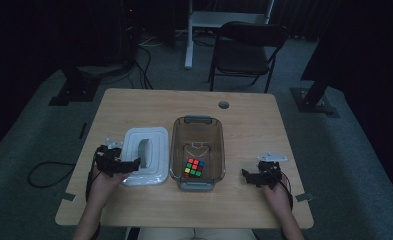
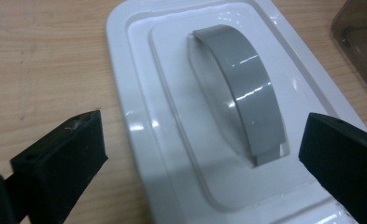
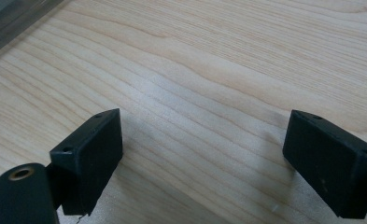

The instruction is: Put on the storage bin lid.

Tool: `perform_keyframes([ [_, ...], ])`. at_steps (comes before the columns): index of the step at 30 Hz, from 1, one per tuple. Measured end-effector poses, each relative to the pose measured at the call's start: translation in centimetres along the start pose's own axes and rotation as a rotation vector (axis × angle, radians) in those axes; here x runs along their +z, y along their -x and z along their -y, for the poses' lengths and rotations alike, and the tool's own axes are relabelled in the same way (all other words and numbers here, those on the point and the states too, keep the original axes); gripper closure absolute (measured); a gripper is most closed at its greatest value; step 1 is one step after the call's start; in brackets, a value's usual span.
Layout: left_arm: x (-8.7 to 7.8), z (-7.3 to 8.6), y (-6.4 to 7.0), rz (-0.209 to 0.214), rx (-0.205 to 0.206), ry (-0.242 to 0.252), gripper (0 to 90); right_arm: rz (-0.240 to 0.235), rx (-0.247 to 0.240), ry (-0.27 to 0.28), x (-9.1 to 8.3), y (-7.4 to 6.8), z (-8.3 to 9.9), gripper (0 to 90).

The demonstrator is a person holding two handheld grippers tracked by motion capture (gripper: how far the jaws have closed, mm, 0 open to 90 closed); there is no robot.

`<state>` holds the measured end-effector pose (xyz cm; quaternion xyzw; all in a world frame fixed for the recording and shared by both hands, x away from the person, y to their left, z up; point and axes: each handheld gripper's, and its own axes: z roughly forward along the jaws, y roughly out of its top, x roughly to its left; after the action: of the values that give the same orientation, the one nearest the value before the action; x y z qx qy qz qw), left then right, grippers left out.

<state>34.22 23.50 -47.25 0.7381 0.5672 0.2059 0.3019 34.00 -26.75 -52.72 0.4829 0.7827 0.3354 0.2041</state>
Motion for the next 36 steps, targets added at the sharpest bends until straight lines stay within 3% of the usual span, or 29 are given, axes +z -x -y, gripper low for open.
perform_keyframes([
  [8, 1.4, -0.7, 1.3, 0.045, 0.015, -0.008, 5.7, 0.0, 0.0, 0.0, 0.0, 0.0, 0.0, 11.5],
  [10, 1.8, -1.0, 1.6, 0.07, 0.031, -0.002, 14.2, 0.0, 0.0, 0.0, 0.0, 0.0, 0.0, 11.5],
  [13, 2.5, -1.4, 1.8, 0.065, 0.033, -0.012, 16.1, 0.001, 0.001, 0.0, 0.0, 0.0, 0.0, 11.6],
  [17, 3.3, -1.9, 1.6, 0.07, 0.011, -0.013, 24.8, 0.001, 0.001, 0.001, 0.0, 0.0, 0.0, 11.5],
  [21, 3.8, -2.0, 1.5, 0.09, 0.009, -0.009, 41.3, 0.004, 0.003, 0.002, 0.0, -0.1, 0.0, 11.6],
  [26, 4.6, -1.8, 1.2, 0.137, -0.008, -0.022, 54.4, -0.041, -0.005, 0.012, 0.0, -0.4, -0.1, 11.6],
  [33, 4.5, -2.0, 1.0, 0.134, -0.037, -0.019, 64.3, -0.081, 0.011, 0.083, -0.6, -1.1, -0.8, 11.6],
  [36, 4.0, -2.2, 0.9, 0.131, -0.032, -0.005, 67.5, -0.142, 0.007, 0.121, -1.0, -1.9, -1.6, 11.6],
])
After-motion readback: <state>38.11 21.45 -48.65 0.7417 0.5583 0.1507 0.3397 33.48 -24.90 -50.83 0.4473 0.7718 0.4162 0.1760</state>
